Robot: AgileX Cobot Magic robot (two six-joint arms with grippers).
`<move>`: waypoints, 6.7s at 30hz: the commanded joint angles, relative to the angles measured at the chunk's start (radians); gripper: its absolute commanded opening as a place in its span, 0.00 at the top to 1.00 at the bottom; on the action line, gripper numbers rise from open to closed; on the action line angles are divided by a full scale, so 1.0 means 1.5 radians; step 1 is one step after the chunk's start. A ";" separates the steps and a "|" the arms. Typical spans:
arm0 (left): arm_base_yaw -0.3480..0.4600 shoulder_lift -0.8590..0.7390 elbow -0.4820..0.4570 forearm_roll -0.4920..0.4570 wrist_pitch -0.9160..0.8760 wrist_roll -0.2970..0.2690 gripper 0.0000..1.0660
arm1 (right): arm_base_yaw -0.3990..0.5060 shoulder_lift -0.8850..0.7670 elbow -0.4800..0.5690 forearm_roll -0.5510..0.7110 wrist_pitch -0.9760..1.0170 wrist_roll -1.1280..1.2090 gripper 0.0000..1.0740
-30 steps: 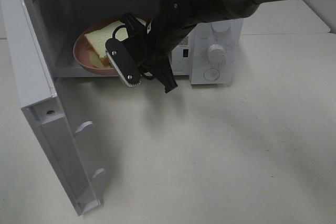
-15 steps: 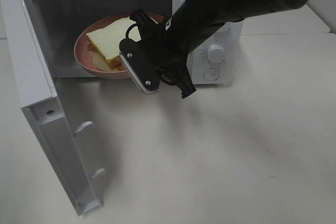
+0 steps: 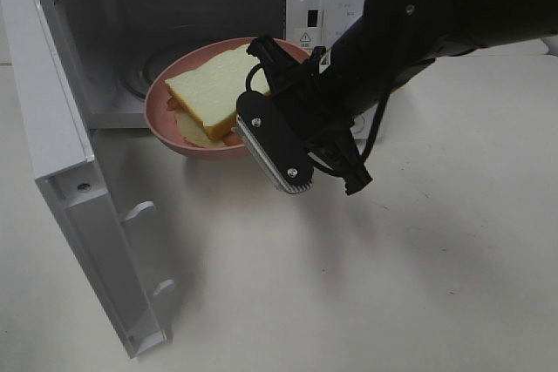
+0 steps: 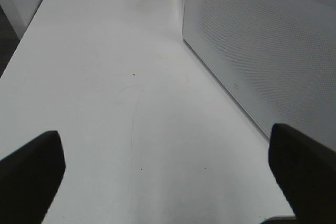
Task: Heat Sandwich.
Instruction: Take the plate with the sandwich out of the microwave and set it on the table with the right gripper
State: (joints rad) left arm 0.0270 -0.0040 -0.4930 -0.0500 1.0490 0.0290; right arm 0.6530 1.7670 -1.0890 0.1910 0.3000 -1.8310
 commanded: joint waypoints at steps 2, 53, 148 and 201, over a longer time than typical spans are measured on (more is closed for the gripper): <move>-0.003 -0.011 0.001 -0.005 -0.009 0.001 0.08 | -0.001 -0.040 0.032 0.005 -0.025 -0.002 1.00; -0.003 -0.011 0.001 -0.005 -0.009 0.001 0.08 | 0.001 -0.502 0.363 -0.041 0.081 0.123 1.00; -0.003 -0.011 0.001 -0.005 -0.009 0.001 0.08 | 0.001 -0.285 0.316 -0.719 0.495 1.766 1.00; -0.003 -0.011 0.001 -0.005 -0.009 0.001 0.08 | -0.001 0.122 0.307 -0.926 0.341 2.169 0.95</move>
State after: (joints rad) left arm 0.0270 -0.0040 -0.4930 -0.0500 1.0490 0.0290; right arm 0.6530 1.9440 -0.6310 -1.1800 0.7930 1.4160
